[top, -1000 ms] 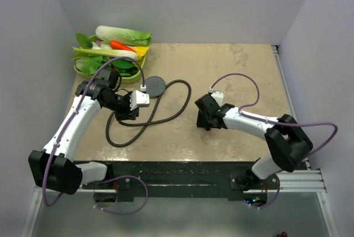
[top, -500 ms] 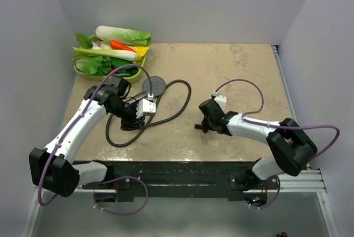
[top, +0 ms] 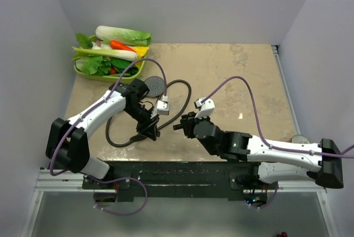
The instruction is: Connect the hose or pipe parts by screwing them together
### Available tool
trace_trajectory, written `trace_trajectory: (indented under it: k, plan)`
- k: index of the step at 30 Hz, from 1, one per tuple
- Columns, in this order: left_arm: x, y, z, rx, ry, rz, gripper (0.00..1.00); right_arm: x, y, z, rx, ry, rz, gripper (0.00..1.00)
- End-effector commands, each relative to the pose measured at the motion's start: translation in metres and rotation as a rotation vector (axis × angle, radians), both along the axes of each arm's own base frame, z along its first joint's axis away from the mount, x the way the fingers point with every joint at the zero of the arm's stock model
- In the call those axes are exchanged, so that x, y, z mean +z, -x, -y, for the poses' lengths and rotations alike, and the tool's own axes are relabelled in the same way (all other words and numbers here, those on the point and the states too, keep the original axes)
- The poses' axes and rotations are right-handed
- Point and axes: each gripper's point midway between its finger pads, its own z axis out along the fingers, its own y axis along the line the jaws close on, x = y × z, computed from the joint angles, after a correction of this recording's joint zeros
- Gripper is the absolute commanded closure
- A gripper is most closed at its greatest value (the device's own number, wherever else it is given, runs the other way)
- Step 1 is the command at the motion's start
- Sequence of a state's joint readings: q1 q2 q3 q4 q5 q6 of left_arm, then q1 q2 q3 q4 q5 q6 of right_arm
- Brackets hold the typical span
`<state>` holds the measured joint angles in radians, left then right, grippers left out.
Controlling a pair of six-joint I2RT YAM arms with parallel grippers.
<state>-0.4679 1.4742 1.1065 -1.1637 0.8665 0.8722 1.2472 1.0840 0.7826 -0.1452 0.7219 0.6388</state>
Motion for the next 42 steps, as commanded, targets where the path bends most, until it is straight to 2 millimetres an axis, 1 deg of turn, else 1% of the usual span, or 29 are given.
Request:
trace_trajectory:
  k: [1,2,3,4,5,6,7,8,10,11,12,15,21,22,24,28,31,32,33,36,42]
  plan:
    - [0.036,0.005,0.023,-0.004,0.15,-0.088,1.0,0.04,0.005,0.011,-0.146,0.063,0.197,1.0]
    - [0.042,0.005,0.027,-0.004,0.176,-0.101,1.0,0.035,0.009,0.006,-0.147,0.112,0.216,1.0]
    - [0.043,0.006,0.029,-0.002,0.18,-0.131,1.0,0.034,0.012,0.004,-0.15,0.14,0.231,1.0]
    - [0.045,0.007,0.03,-0.002,0.186,-0.146,1.0,0.042,0.017,0.002,-0.181,0.153,0.262,1.0]
    - [0.05,0.006,0.033,-0.005,0.207,-0.154,1.0,0.036,0.018,-0.003,-0.183,0.198,0.275,1.0]
    - [0.051,0.01,0.033,-0.007,0.203,-0.19,1.0,0.037,0.019,-0.005,-0.191,0.214,0.29,1.0]
    - [0.053,0.01,0.033,-0.017,0.215,-0.188,1.0,0.041,0.024,-0.01,-0.191,0.216,0.304,1.0]
    - [0.054,0.011,0.035,-0.013,0.222,-0.204,1.0,0.045,0.023,-0.007,-0.218,0.236,0.327,1.0]
    - [0.051,0.012,0.033,-0.011,0.217,-0.213,1.0,0.05,0.026,-0.009,-0.235,0.231,0.344,1.0]
    - [0.051,0.013,0.033,-0.013,0.218,-0.213,1.0,0.052,0.026,-0.006,-0.248,0.245,0.357,1.0]
    - [0.052,0.014,0.033,-0.011,0.221,-0.216,1.0,0.058,0.026,-0.006,-0.261,0.217,0.36,1.0]
    - [0.053,0.014,0.034,-0.006,0.227,-0.226,1.0,0.061,0.027,-0.002,-0.273,0.223,0.373,1.0]
    - [0.067,0.013,0.041,0.005,0.271,-0.247,1.0,0.065,0.029,-0.005,-0.278,0.201,0.374,1.0]
    - [0.076,0.01,0.044,0.009,0.293,-0.249,1.0,0.064,0.029,-0.006,-0.277,0.205,0.376,1.0]
    - [0.08,0.009,0.046,0.017,0.301,-0.266,1.0,0.067,0.029,-0.009,-0.283,0.184,0.376,1.0]
    - [0.088,0.009,0.05,0.037,0.323,-0.315,1.0,0.07,0.029,-0.013,-0.279,0.195,0.386,1.0]
    - [0.09,0.008,0.052,0.06,0.319,-0.332,1.0,0.072,0.029,-0.016,-0.278,0.187,0.389,1.0]
    - [0.089,0.004,0.054,0.063,0.328,-0.31,1.0,0.073,0.029,-0.017,-0.283,0.179,0.389,1.0]
    - [0.087,0.005,0.054,0.088,0.309,-0.338,1.0,0.073,0.029,-0.017,-0.279,0.18,0.39,1.0]
    - [0.086,0.001,0.054,0.118,0.3,-0.323,1.0,0.073,0.029,-0.017,-0.281,0.189,0.393,1.0]
    - [0.086,-0.001,0.055,0.122,0.295,-0.304,1.0,0.073,0.029,-0.018,-0.269,0.185,0.393,1.0]
